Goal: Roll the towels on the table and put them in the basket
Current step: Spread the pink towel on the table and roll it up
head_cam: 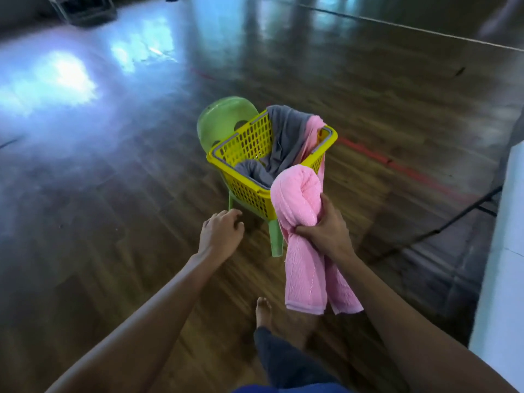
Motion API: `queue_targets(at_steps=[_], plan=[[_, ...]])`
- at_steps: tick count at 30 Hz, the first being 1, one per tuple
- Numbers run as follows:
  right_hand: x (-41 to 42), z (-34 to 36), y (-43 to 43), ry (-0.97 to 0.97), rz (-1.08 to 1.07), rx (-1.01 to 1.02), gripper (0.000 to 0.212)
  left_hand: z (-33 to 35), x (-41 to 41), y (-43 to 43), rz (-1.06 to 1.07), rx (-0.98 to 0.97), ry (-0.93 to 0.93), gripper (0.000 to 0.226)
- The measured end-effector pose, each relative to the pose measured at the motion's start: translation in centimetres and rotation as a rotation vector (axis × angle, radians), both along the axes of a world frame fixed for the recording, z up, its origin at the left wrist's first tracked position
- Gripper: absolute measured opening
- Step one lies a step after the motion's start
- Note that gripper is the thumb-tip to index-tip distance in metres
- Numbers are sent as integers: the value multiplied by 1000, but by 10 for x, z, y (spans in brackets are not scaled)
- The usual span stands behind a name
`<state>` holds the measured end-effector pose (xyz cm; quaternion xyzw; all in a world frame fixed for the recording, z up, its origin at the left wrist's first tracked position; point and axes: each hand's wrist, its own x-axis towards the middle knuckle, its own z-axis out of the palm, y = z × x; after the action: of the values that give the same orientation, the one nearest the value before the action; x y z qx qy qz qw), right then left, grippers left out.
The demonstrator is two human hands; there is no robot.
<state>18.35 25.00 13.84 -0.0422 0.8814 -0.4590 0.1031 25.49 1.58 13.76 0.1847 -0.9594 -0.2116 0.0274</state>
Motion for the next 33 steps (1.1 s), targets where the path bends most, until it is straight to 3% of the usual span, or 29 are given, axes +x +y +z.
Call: queue_targets(at_steps=[11,22,28,33], plan=[[-202,18,-144,35,-75,30,114,15,-222,-139,-117,-36,-1,29],[-342,5,-243,11,-222,90,112,-25,-398,-241,-316,-8,-125,35],[-395,-13,-284,-48,-294,180,120,-65,-450,-277,-424,-24,-181,46],[-418,-67,-306,-32,-98,426,119,-124,-449,-292,-390,-16,-184,55]])
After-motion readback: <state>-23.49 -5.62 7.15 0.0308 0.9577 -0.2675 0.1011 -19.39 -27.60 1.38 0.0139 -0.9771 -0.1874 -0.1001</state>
